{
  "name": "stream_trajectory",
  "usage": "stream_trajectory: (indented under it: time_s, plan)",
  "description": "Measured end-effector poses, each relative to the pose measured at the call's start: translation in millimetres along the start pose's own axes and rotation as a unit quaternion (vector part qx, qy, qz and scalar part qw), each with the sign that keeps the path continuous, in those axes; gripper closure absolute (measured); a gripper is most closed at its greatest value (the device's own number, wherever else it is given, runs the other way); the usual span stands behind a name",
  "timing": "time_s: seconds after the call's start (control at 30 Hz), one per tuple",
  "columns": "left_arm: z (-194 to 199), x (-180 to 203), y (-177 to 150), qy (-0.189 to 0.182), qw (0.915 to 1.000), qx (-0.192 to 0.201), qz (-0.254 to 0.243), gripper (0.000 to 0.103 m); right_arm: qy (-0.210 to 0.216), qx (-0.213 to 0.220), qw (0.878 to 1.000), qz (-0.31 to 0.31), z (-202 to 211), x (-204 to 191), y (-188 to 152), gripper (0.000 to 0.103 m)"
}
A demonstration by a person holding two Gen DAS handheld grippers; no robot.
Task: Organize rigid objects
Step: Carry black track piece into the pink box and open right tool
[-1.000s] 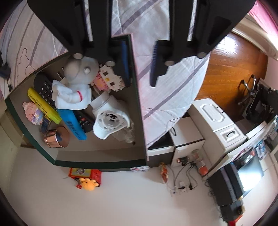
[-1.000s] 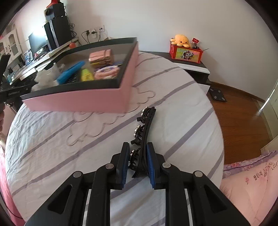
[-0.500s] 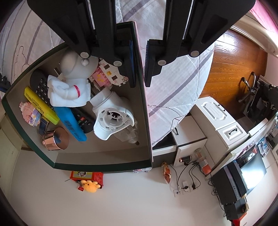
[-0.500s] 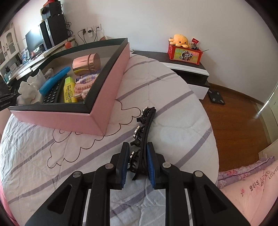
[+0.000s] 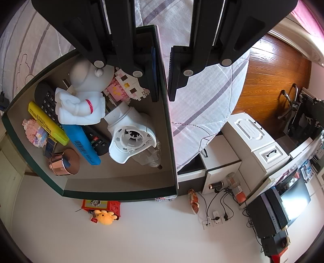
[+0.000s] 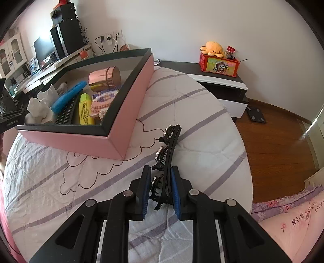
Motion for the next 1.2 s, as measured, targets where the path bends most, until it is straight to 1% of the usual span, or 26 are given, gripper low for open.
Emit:
stream_trajectory:
  time_s: [0.13, 0.27, 0.37, 0.5, 0.6, 0.73, 0.9, 1.07, 1.13, 1.2]
  plan:
    - [0, 0, 0, -0.001, 1.0, 0.0, 0.001, 0.095, 0.001, 0.016, 1.0, 0.005, 15, -5, 9, 0.083]
    - [0, -1, 0, -0.003, 1.0, 0.001, 0.004, 0.095, 0.002, 0.048, 0.999, 0.003, 34, -9, 30, 0.083]
    - [1, -1, 1, -0.004, 1.0, 0.001, 0.005, 0.095, 0.006, 0.068, 0.997, 0.018, 45, -23, 53, 0.083]
    - [1, -1, 2, -0.002, 1.0, 0.001, 0.002, 0.095, 0.021, 0.071, 0.996, 0.054, 42, -55, 80, 0.083]
    - [0, -1, 2, 0.0, 1.0, 0.0, 0.001, 0.095, 0.036, 0.063, 0.994, 0.077, 31, -79, 95, 0.083]
    - [0, -1, 3, -0.002, 1.0, 0.0, 0.002, 0.095, 0.055, 0.035, 0.993, 0.102, 1, -109, 111, 0.083]
    - [0, -1, 2, -0.001, 1.0, 0.0, 0.003, 0.095, 0.06, -0.011, 0.99, 0.126, -42, -139, 116, 0.083]
    - [0, 0, 2, -0.001, 1.0, 0.0, 0.002, 0.095, 0.035, -0.048, 0.987, 0.148, -77, -157, 113, 0.083]
    - [-1, -1, 2, -0.003, 1.0, 0.0, 0.002, 0.095, 0.018, -0.053, 0.986, 0.157, -85, -158, 112, 0.083]
    - [-1, 0, 2, -0.002, 1.0, 0.0, 0.002, 0.095, 0.011, -0.055, 0.986, 0.158, -90, -157, 112, 0.083]
Point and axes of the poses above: each gripper's, at about its wrist camera, not at the fingertips, and z roughly against the way its jaws point, x to its right, y to its top, the point moved 3 cm from there along -z, roughly the way its jaws point, and after that the axes turned 5 degrees about y, right-handed, at the moved point
